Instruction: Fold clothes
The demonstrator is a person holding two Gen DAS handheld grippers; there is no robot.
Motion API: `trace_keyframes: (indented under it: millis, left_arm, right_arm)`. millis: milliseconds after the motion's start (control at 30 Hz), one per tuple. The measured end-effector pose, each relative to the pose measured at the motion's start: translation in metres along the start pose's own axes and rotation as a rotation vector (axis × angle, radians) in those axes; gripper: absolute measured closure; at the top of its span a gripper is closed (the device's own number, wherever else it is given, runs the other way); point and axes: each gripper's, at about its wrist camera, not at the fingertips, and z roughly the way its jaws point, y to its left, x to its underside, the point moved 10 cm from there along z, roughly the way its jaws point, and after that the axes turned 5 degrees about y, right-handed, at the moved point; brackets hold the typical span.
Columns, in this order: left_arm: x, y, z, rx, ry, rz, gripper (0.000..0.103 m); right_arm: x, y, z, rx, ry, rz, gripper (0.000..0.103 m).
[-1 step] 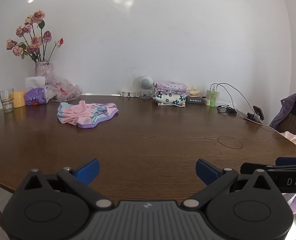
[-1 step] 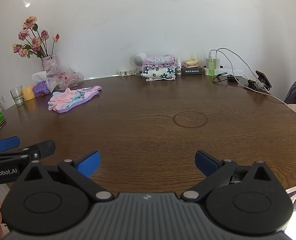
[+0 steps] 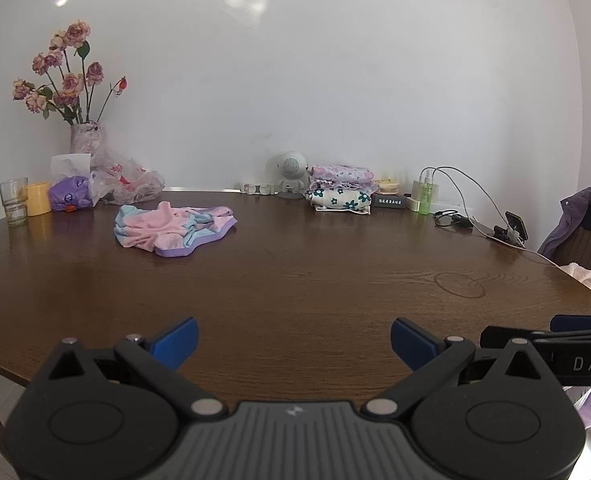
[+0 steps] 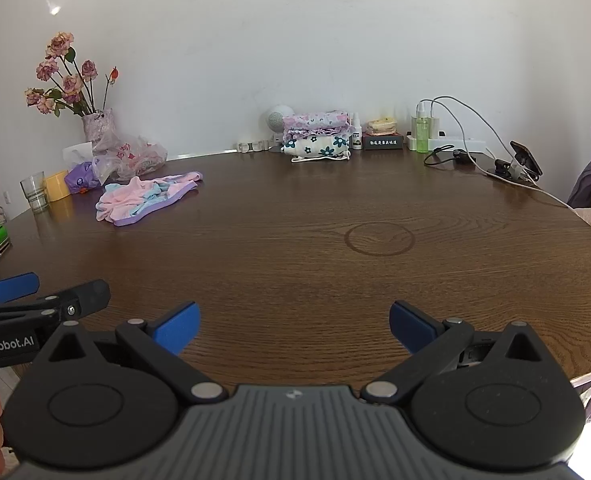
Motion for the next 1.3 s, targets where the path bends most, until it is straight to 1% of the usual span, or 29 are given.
trace_keyframes:
  millis: [300,367,700,867,1300]
  left_arm:
    - [-0.0082,0.0002,-0.0065,0.019,-0.010,0.011,0.000]
    - [-0.0026,-0.0062,-0.0022,0.007,-0.020,0.015,0.000]
    - [-0.0037,-0.0067,-0.0023,0.019,-0.001,0.012,0.001]
    - [-0.0042,-0.0044,-0.0017,0.003,0.000,0.003,0.001]
    - [-0.0058,-0.0022,-0.0014,-0.006,0.002,-0.001,0.001]
  right_arm:
    - [-0.0025,0.0000,0.0002,0.001,-0.005,-0.002,0.000]
    - [-0.0019,-0.0011,-0.0008,0.002,-0.007,-0.001,0.000]
    - [-0.0027,-0.0029,-0.0007,0.000,-0.007,0.002,0.000]
    - [-0.0018,-0.0023,0.0000,-0.001,-0.006,0.003,0.000]
    - [-0.0002,-0.0014,0.0006,-0.002,-0.005,0.004,0.000]
